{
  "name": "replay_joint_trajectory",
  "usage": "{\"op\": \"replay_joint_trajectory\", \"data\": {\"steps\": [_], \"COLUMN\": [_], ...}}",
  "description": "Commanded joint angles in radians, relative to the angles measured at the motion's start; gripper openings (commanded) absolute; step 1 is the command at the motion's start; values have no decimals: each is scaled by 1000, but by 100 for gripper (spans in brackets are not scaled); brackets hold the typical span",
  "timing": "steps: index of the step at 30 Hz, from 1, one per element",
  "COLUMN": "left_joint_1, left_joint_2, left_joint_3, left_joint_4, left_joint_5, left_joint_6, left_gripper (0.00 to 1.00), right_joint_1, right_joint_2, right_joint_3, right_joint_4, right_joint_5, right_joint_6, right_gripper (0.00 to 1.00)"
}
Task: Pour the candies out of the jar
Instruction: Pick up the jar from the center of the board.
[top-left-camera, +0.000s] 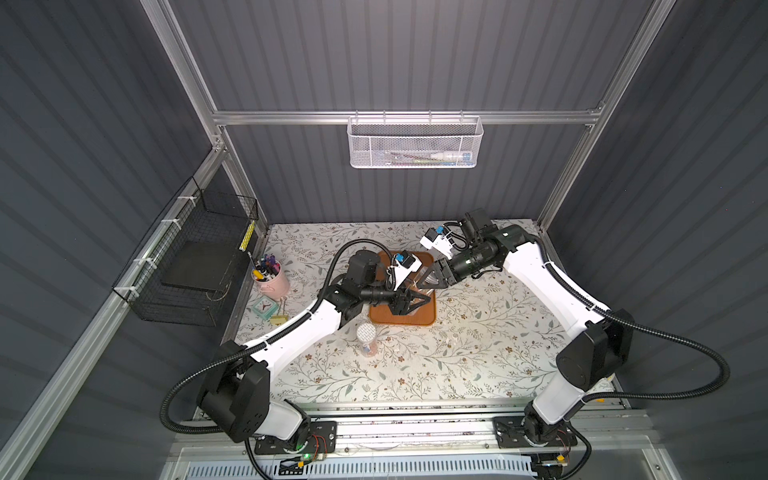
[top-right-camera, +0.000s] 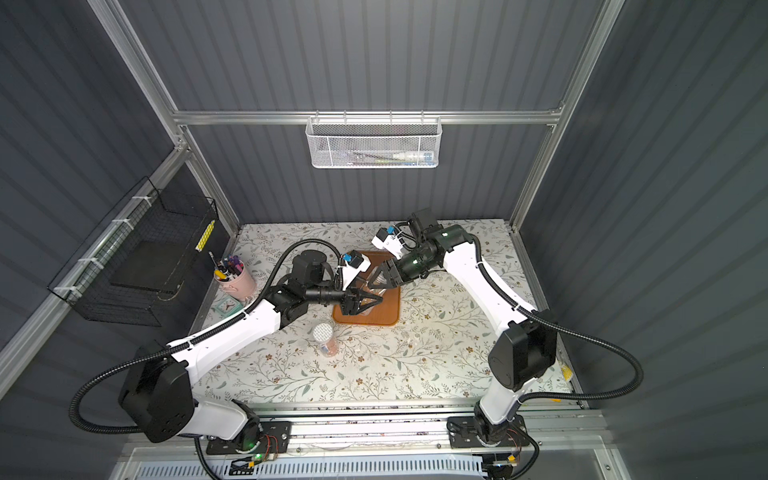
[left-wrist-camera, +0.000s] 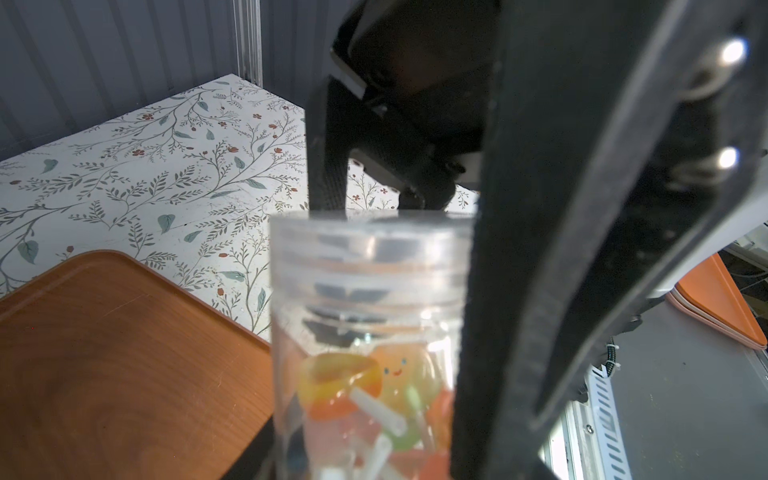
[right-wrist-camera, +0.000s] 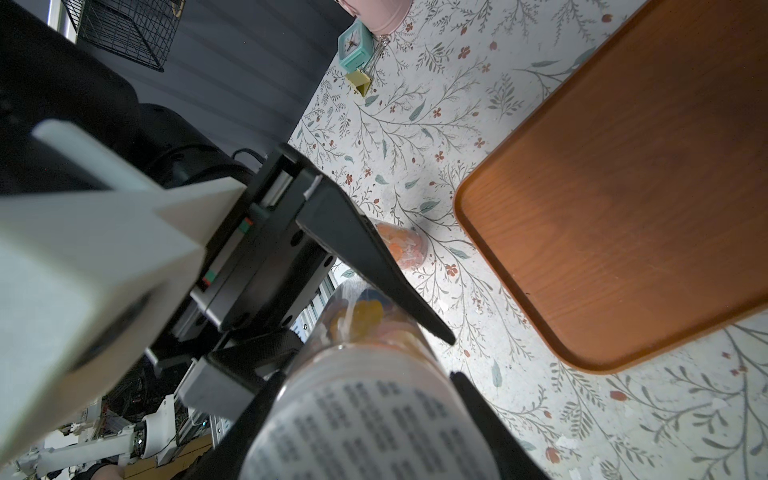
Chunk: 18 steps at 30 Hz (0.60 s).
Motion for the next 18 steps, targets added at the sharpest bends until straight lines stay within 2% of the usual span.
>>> {"op": "replay_joint_trajectory", "data": {"steps": [1, 3, 5, 9, 13, 18], "left_joint_1": [-8, -9, -11, -13, -14, -15], "left_joint_2": [18, 17, 14, 10, 14, 19], "left_joint_3": [33, 29, 24, 12, 18, 22], "left_joint_4": [-14, -1, 12, 37, 46, 48], "left_joint_5": [-41, -44, -50, -54, -62, -116], "left_joint_6": [-10, -15, -20, -35, -51, -76], "left_gripper": [24, 17, 8, 0, 0, 0], "right_joint_1": [4, 4, 4, 3, 0, -38], "right_joint_2": [-11, -23, -39, -61, -76, -152], "right_joint_3": [-20, -38, -55, -76, -87, -170], "right_joint_4": [30, 62, 99, 145, 149, 263], "right_joint_5": [-21, -21, -9, 16, 97, 201], "right_joint_6": [30, 53, 87, 132, 162, 359], "right_gripper": [47, 52, 65, 76, 83, 87]}}
